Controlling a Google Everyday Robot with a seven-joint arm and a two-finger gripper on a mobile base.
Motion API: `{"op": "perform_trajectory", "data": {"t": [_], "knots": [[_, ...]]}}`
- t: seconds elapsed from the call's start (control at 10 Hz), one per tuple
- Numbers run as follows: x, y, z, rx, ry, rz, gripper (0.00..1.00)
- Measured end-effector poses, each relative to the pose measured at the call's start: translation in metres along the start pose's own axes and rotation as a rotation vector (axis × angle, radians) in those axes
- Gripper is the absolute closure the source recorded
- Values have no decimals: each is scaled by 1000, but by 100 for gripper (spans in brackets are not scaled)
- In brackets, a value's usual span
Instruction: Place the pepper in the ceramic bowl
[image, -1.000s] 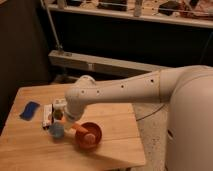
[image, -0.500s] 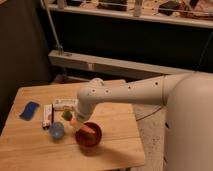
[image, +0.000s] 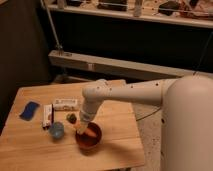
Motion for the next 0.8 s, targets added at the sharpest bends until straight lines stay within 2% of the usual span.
{"op": "perform_trajectory", "data": {"t": [0.2, 0.8], "knots": [[-6, -12, -19, 24, -9, 11, 20], [-19, -22, -79, 104, -42, 34, 20]]}}
